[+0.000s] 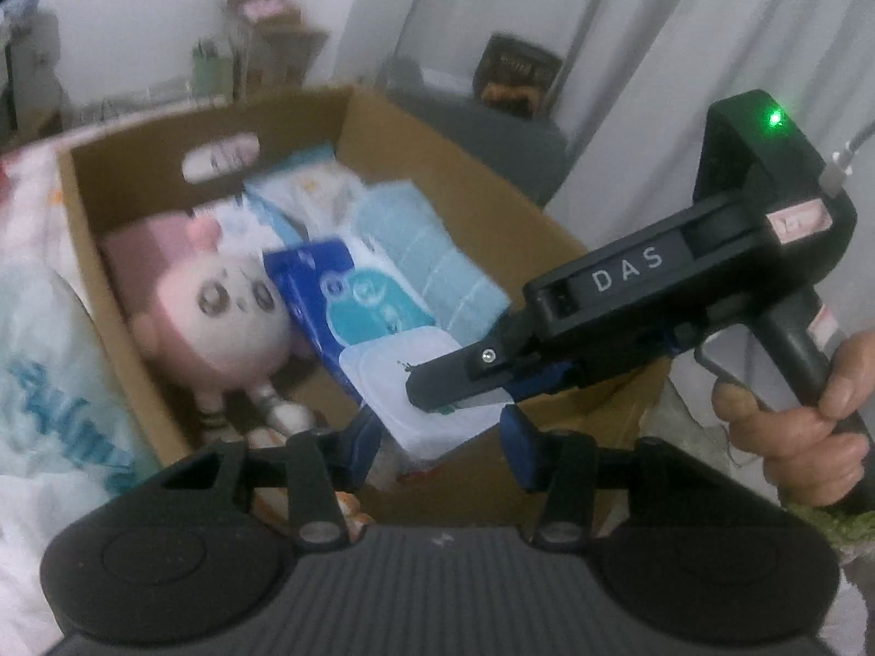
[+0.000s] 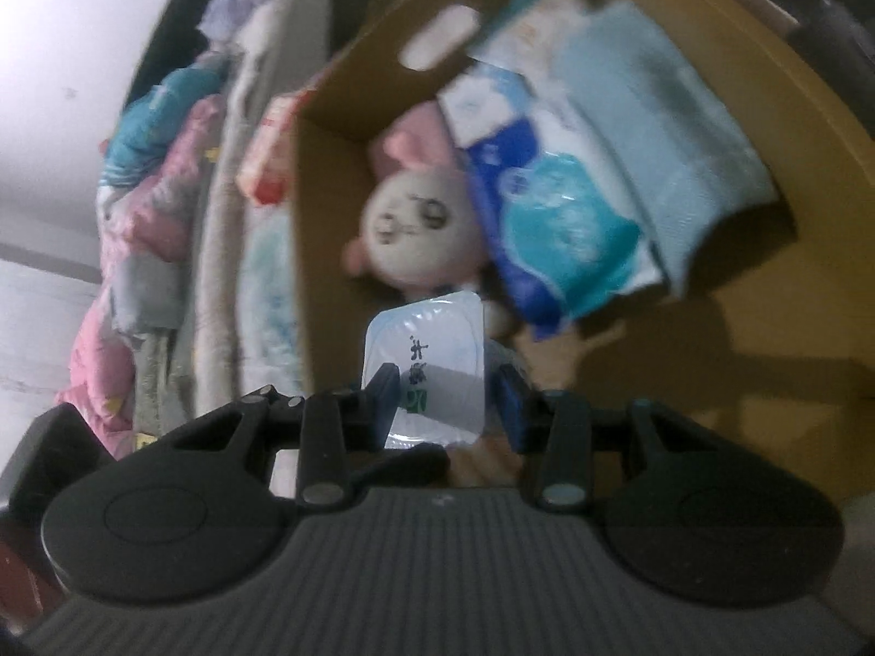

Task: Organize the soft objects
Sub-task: 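Carry the cup into the box and open the right gripper, then move the right gripper back from the box to the pile, then grasp the green scrunchie with the right gripper while the left gripper grasps the gold tissue pack, then carry the scrunchie and gold pack into the box and open both grippers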

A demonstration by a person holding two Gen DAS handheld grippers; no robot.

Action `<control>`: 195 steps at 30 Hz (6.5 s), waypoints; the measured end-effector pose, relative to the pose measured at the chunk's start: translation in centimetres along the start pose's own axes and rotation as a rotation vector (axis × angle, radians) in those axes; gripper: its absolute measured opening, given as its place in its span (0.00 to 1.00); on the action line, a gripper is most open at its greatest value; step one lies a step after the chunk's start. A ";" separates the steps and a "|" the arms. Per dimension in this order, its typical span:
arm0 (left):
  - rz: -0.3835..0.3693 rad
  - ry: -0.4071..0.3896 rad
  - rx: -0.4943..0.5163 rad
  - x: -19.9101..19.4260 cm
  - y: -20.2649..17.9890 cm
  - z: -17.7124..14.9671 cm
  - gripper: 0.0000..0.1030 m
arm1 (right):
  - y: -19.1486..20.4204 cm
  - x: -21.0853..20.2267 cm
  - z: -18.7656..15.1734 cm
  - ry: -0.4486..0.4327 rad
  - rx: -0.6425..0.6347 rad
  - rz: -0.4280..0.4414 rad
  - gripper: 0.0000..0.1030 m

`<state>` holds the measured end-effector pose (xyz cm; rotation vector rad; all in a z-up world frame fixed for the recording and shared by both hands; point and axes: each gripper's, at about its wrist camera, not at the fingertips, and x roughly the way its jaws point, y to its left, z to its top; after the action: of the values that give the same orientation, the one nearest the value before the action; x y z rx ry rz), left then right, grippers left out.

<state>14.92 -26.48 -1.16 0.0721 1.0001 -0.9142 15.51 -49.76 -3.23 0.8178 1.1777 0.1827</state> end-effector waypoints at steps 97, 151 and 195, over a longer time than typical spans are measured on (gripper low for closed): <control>0.727 -0.348 -0.157 -19.2 23.0 -11.4 0.87 | 33.7 19.2 -1.8 0.112 -0.690 -0.060 0.76; 0.478 -0.376 -0.218 -20.4 21.3 -6.8 0.56 | 27.8 14.4 8.6 0.016 -0.509 0.020 0.18; 0.179 -0.281 0.049 -10.8 1.4 -2.8 0.56 | 0.2 -6.1 -5.7 -0.154 -0.329 -0.189 0.59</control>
<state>11.69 -17.55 4.85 0.0710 0.6984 -0.7602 8.13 -50.09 0.64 0.4214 1.0375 0.1502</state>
